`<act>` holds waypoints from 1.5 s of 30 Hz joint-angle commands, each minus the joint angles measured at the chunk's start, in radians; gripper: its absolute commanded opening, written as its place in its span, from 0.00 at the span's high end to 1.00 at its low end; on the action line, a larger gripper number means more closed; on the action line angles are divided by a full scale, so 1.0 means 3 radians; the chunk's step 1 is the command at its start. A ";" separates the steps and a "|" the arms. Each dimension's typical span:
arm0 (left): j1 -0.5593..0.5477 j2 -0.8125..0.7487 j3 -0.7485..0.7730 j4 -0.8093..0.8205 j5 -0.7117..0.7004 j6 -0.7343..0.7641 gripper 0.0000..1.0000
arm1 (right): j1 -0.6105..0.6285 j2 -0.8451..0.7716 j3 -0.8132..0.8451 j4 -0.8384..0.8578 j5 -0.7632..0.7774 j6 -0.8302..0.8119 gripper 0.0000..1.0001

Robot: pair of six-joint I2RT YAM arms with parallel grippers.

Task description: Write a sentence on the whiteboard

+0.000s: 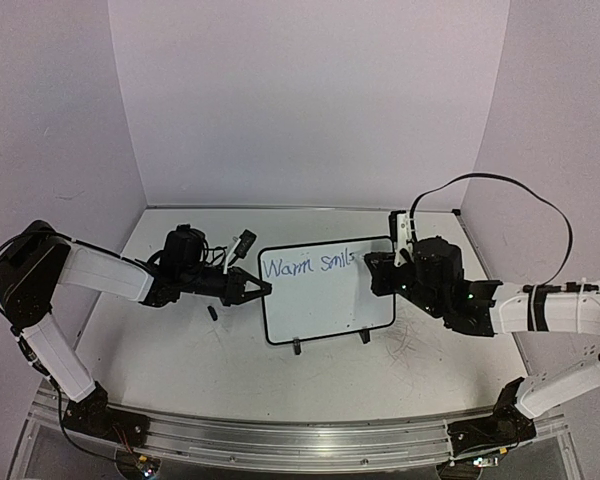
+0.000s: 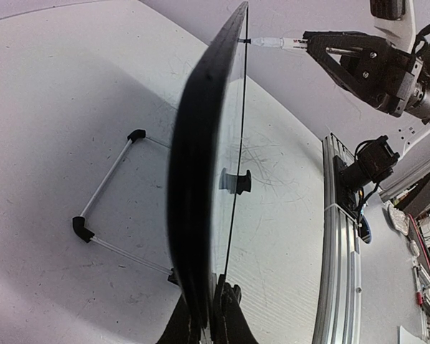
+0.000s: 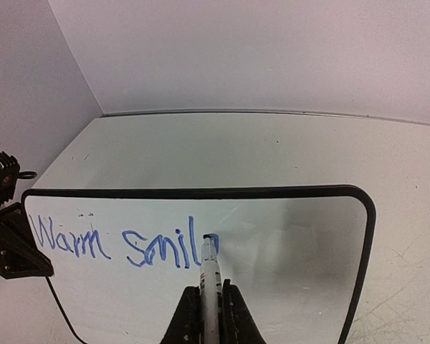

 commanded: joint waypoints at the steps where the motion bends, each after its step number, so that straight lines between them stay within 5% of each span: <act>1: 0.0024 -0.0037 0.0102 -0.0187 -0.0456 0.0181 1.00 | -0.0024 -0.0039 -0.0068 -0.0113 -0.0041 0.0087 1.00; 24: -0.0002 -0.0042 0.0095 -0.0219 -0.0501 0.0190 1.00 | -0.0034 -0.0492 -0.0259 0.0009 -0.0135 0.0001 1.00; 45: -0.0002 -0.0070 0.0098 -0.0254 -0.0520 0.0232 1.00 | -0.0265 -0.0184 -0.0115 0.0256 -0.0182 0.0005 1.00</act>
